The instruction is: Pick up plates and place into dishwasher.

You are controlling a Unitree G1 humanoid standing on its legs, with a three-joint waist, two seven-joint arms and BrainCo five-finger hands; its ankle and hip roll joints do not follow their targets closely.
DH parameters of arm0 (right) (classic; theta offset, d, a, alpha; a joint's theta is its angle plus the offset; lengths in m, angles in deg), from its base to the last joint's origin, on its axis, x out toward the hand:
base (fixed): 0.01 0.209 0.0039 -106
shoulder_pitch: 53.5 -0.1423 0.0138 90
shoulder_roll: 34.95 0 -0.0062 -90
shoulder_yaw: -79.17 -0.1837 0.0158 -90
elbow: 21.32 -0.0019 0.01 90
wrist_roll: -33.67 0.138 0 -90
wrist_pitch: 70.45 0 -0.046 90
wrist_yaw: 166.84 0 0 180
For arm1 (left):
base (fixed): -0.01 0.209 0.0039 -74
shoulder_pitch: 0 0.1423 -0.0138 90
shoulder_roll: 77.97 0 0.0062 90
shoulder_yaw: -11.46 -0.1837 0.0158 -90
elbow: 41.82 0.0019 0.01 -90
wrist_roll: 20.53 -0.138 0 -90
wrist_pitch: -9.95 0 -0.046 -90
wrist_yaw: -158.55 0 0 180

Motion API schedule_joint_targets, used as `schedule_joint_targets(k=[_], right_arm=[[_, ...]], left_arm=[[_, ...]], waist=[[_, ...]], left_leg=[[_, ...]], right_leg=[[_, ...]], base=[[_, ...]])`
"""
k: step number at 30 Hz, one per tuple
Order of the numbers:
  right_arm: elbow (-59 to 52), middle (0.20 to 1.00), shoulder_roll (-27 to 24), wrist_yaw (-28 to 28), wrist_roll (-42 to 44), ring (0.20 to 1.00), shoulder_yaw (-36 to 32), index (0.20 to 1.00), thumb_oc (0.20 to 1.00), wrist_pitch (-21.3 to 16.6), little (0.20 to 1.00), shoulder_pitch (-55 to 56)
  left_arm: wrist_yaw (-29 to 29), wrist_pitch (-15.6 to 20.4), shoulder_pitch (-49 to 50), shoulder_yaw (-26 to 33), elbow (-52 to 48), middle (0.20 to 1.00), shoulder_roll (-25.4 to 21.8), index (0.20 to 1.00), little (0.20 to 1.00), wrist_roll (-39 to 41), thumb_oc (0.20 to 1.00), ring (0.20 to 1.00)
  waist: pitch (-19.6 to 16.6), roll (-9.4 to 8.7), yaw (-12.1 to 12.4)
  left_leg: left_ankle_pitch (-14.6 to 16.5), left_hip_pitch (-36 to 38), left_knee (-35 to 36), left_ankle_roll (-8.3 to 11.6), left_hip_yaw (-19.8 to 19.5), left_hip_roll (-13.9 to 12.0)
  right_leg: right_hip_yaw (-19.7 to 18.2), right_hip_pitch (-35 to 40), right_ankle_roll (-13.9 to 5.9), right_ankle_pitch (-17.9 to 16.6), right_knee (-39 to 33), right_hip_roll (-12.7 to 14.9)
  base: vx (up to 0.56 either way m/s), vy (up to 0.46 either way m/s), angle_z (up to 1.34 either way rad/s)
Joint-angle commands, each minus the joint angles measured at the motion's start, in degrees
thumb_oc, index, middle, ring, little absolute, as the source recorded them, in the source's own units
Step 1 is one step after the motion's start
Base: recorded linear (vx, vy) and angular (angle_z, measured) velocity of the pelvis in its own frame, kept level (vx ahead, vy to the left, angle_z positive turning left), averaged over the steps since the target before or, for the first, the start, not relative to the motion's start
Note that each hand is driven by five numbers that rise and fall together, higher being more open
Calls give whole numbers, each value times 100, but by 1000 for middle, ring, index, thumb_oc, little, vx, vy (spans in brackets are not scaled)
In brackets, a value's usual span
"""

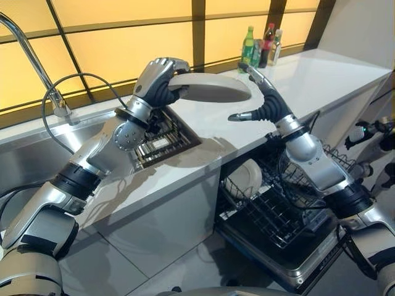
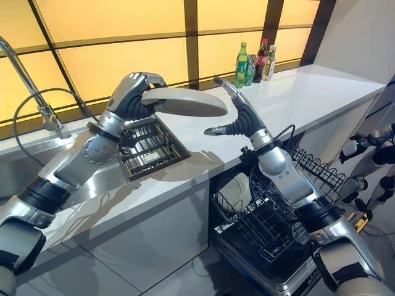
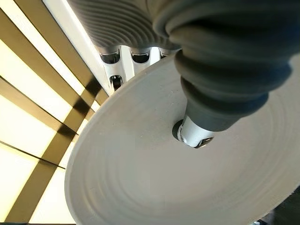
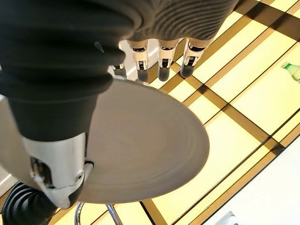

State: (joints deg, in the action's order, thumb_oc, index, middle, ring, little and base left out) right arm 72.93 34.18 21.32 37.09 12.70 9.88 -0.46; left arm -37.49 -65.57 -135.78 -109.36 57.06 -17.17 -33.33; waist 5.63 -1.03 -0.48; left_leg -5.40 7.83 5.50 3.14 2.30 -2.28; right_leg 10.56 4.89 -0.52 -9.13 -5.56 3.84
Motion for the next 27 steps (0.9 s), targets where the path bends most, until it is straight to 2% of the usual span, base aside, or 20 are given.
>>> schedule_joint_targets(k=[1,6,7,8,9,16,24,25,26,27], right_arm=[[292,1000,-144,119,-2,1000,248,1000,1000,-25,1000,-1073],[451,1000,52,35,445,1000,359,1000,1000,-66,1000,-1248],[497,752,109,20,476,752,347,752,752,-91,752,-1258],[538,379,161,-1,536,379,339,379,379,-143,379,-1285],[582,200,206,-131,612,200,340,200,200,-145,200,-1327],[875,200,221,-213,920,200,296,200,200,-62,200,-1408],[723,200,140,-97,763,200,-85,200,200,-179,200,-855],[700,200,122,-78,703,200,-128,200,200,-160,200,-790],[674,200,89,-59,634,200,-166,200,200,-140,200,-711],[670,200,65,-68,558,200,-206,200,200,-129,200,-647]], left_arm=[[122,222,-190,-5,-205,200,219,200,200,392,200,200],[369,205,-198,-192,-341,200,420,200,200,504,200,200],[408,244,-185,-205,-334,200,453,200,200,552,200,200],[451,294,-169,-220,-312,200,499,200,200,587,200,200],[484,328,-156,-233,-308,200,546,200,200,606,200,200],[679,494,-39,-221,-335,200,636,200,200,791,200,200],[1034,418,307,-148,-584,200,587,200,200,734,200,200],[1080,383,350,-160,-579,711,582,711,711,795,711,711],[1102,371,391,-157,-575,1000,572,1000,1000,839,1000,1000],[1102,377,426,-145,-562,1000,566,1000,1000,861,1000,1000]], waist=[[174,139,187],[152,125,239],[146,121,253],[139,117,265],[128,113,278],[79,94,312],[113,88,211],[126,86,176],[144,84,148],[152,81,125]], left_leg=[[864,92,-108,-106,-135,190],[859,126,-85,-111,-167,185],[860,130,-83,-112,-176,184],[862,132,-83,-110,-179,181],[864,134,-83,-106,-187,180],[863,163,-69,-95,-186,159],[894,189,-59,-121,-99,141],[900,195,-58,-123,-71,137],[902,201,-56,-129,-45,134],[909,209,-55,-129,-20,131]], right_leg=[[94,410,-541,929,126,220],[109,450,-530,920,103,211],[117,459,-531,920,97,211],[122,465,-533,918,92,213],[123,471,-535,919,88,213],[117,505,-533,919,67,204],[-10,478,-543,903,56,172],[-41,468,-548,896,56,167],[-75,459,-554,888,56,164],[-98,452,-559,882,56,161]], base=[[6,-20,4],[12,-24,9],[0,0,0],[20,-32,3],[0,0,0],[0,0,0],[6,-25,0],[-6,-35,-3],[-1,-36,-4],[2,-35,-5]])
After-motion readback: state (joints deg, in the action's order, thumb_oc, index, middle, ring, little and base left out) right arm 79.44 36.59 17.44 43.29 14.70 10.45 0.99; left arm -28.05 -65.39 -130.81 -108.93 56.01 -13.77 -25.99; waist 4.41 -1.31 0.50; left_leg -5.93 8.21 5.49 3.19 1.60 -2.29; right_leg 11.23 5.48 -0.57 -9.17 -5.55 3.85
